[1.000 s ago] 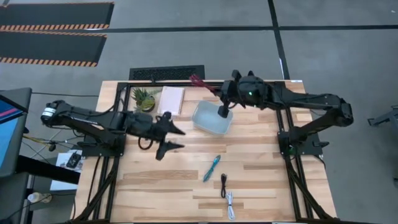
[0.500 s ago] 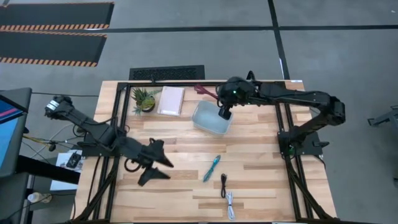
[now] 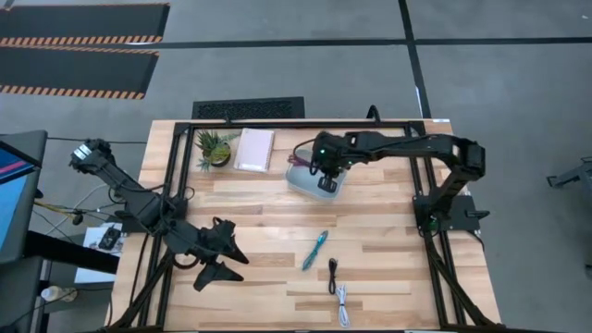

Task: Pick and place USB-C Cables
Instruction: Put the pink charger cable into the gray bin

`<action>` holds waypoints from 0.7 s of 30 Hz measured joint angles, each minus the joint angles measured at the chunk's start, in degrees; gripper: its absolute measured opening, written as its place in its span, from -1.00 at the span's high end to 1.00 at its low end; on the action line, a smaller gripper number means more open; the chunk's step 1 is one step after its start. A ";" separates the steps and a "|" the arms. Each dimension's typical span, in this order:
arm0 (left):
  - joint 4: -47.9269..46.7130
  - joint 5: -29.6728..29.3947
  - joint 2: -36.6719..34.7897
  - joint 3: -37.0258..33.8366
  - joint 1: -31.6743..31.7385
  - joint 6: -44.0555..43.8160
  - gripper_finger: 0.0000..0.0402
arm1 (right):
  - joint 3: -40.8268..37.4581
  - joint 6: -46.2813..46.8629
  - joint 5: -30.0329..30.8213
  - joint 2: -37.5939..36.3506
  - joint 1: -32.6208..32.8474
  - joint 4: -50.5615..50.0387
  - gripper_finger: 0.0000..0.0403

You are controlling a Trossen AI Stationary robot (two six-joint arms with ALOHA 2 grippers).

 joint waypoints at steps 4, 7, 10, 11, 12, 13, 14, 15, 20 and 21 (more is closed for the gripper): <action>0.00 -2.44 0.02 0.00 -1.65 -2.94 -0.20 | 0.00 3.57 0.12 1.67 0.78 -2.75 0.81; -0.02 -5.41 0.02 0.01 -2.58 -1.99 -0.20 | 0.00 6.65 0.16 3.11 1.20 -4.12 0.81; -0.09 -10.78 0.02 0.02 -2.97 0.25 -0.20 | 0.00 9.67 0.23 4.93 1.60 -4.31 0.81; -0.07 -12.33 0.02 0.02 -2.95 0.88 -0.20 | 0.00 10.88 0.23 5.56 1.69 -4.51 0.81; -0.12 -13.42 0.02 0.02 -2.92 1.37 -0.20 | 0.00 11.89 0.23 6.17 1.77 -4.69 0.81; -0.17 -14.22 0.02 0.02 -2.90 1.78 -0.20 | 0.00 12.48 0.23 6.71 1.79 -4.82 0.81; -0.16 -14.48 0.02 0.03 -2.89 1.97 -0.20 | 0.00 13.03 0.23 7.12 1.85 -4.84 0.81; -0.16 -14.47 0.02 0.04 -2.82 2.07 -0.20 | 0.00 13.45 0.23 7.54 2.04 -4.87 0.81; -0.23 -14.12 0.02 0.04 -2.73 4.36 -0.20 | -0.02 15.51 0.25 8.04 2.31 -5.01 0.81; -0.24 -14.13 0.02 0.04 -2.73 5.40 -0.20 | -0.02 16.26 0.26 8.05 2.30 -4.98 0.81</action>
